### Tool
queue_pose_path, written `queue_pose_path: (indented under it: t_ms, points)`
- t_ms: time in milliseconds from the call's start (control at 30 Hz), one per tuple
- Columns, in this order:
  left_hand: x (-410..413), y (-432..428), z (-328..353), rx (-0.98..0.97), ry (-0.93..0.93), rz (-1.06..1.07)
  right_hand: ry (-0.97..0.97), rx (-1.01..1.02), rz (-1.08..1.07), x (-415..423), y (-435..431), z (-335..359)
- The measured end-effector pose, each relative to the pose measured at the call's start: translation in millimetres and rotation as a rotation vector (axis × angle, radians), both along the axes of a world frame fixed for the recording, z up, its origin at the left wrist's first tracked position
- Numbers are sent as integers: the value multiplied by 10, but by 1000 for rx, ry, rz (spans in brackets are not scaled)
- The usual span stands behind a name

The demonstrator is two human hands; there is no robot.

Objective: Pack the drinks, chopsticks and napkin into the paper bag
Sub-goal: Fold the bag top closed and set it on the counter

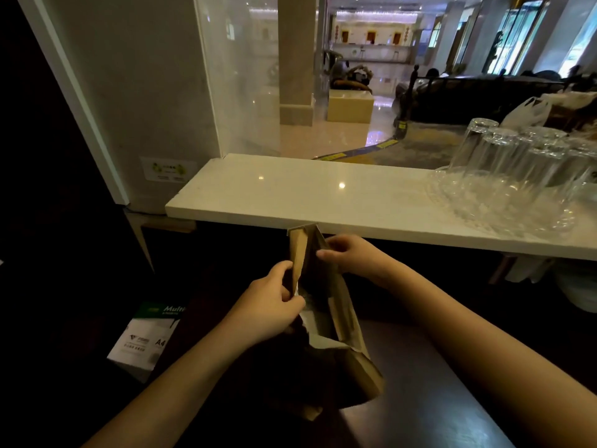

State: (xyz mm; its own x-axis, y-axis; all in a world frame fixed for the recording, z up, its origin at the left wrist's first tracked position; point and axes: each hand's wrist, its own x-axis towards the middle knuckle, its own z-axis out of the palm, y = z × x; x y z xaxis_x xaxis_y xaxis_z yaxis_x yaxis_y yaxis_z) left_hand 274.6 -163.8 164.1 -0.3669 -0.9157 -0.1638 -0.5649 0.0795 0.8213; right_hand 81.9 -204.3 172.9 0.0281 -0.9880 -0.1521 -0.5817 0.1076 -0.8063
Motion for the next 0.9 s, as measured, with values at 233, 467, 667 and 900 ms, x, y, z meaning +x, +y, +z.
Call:
queue_pose_path:
  t_ms: [233,467,667,900]
  points:
    - [75,-58,34,88,37,-67,168,118,-74,-75,641,-231]
    - [-314,109,34,167,330,-30,244,-66,-18,30,317,32]
    - [-828,436,-171,84,495,13,413,-34,395,-70,266,258]
    - [-73,-18,-144,-857,-166,-334,339,33,346,-289,417,214]
